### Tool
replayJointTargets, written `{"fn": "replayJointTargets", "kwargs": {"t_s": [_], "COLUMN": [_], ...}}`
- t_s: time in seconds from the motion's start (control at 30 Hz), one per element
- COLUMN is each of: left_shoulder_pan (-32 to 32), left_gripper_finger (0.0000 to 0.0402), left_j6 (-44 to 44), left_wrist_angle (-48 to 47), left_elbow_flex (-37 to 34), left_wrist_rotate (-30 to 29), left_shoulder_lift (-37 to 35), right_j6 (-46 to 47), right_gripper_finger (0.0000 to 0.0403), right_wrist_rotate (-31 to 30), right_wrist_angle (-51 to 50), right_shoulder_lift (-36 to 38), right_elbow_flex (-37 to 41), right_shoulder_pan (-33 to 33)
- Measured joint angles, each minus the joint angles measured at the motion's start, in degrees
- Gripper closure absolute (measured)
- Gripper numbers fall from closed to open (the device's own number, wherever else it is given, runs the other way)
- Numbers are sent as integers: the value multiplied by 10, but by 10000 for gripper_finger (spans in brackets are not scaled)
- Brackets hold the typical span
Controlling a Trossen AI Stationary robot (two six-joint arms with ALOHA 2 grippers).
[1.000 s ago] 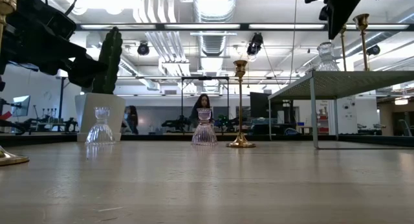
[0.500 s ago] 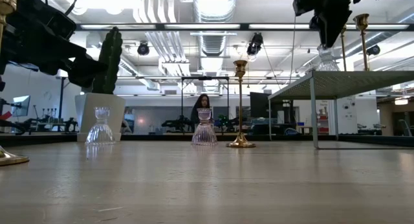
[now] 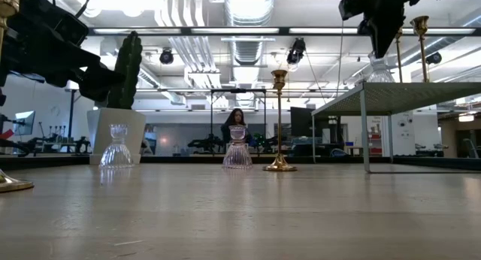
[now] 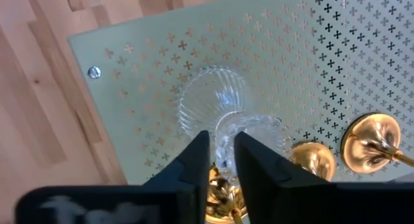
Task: Pick & Place candle stick holders
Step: Put the bottom transparent glass candle holder on the shelf
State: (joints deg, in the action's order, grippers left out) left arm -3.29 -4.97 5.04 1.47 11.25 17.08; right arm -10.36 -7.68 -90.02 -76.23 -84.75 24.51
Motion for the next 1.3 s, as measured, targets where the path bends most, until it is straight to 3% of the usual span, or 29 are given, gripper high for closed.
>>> {"fn": "replayJointTargets", "kwargs": {"t_s": [0.2, 0.33, 0.67, 0.9, 1.03, 1.3], "left_shoulder_pan": [0, 0, 0, 0, 0, 0], "left_gripper_finger": [108, 108, 108, 108, 108, 108], "left_j6": [0, 0, 0, 0, 0, 0], "left_wrist_angle": [0, 0, 0, 0, 0, 0], "left_elbow_flex": [0, 0, 0, 0, 0, 0], "left_wrist_rotate": [0, 0, 0, 0, 0, 0], "left_shoulder_lift": [0, 0, 0, 0, 0, 0], "right_j6": [-8, -19, -29, -45, -50, -78], "right_gripper_finger": [382, 382, 383, 384, 384, 385], "right_wrist_rotate": [-29, -57, -58, -51, 0, 2], "right_wrist_angle": [1, 0, -2, 0, 1, 0], "right_shoulder_lift": [2, 1, -4, -60, -94, -108], "right_elbow_flex": [-1, 0, -6, -98, -154, -179], "right_shoulder_pan": [0, 0, 0, 16, 34, 91]}}
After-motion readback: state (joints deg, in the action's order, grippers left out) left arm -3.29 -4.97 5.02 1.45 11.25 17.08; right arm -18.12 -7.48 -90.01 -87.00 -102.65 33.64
